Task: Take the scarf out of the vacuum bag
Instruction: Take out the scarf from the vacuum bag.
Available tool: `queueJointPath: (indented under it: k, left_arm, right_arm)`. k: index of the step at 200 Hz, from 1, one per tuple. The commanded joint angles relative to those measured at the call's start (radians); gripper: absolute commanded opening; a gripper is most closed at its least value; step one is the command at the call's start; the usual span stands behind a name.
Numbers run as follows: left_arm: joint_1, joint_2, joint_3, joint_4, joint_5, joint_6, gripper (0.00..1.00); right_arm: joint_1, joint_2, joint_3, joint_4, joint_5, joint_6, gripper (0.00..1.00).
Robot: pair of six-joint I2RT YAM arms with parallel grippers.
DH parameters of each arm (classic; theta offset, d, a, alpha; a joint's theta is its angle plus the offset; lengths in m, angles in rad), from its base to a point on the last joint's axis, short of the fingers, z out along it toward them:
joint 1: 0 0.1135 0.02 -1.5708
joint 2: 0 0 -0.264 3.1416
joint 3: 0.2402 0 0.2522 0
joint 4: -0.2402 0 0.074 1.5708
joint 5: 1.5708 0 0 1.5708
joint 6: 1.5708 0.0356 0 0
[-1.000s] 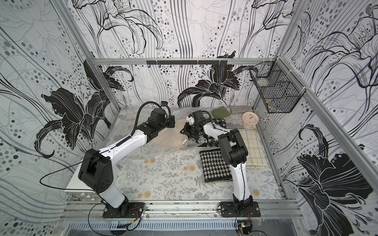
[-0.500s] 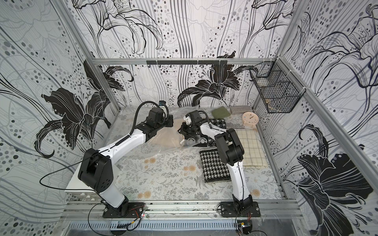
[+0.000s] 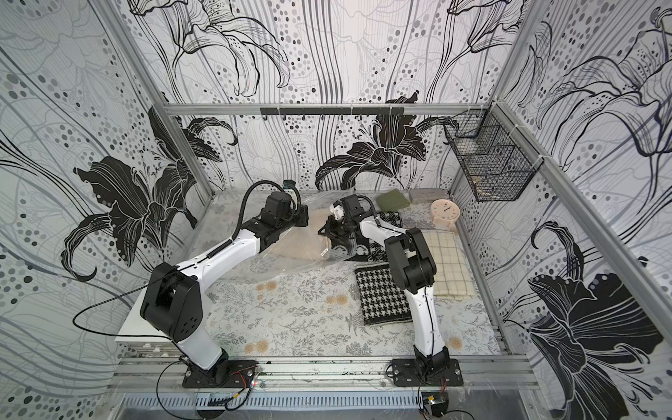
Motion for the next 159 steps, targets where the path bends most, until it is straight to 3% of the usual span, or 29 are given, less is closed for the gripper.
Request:
queueJointPath:
  k: [1, 71, 108, 159]
  left_arm:
    - [0.004, 0.012, 0.017, -0.003, -0.022, -0.007, 0.0]
    - [0.005, 0.032, 0.029, -0.005, -0.006, -0.019, 0.0]
    - [0.004, 0.039, 0.039, -0.016, -0.013, -0.016, 0.0]
    - [0.002, 0.024, 0.026, -0.017, -0.024, -0.017, 0.0]
  right_arm:
    - [-0.015, -0.041, -0.015, 0.007, -0.013, -0.018, 0.0]
    - [-0.024, -0.068, -0.05, 0.017, -0.023, -0.035, 0.0]
    - [-0.034, -0.043, -0.058, 0.083, -0.095, 0.0, 0.0]
    - [-0.047, -0.077, -0.091, 0.09, -0.064, -0.002, 0.0]
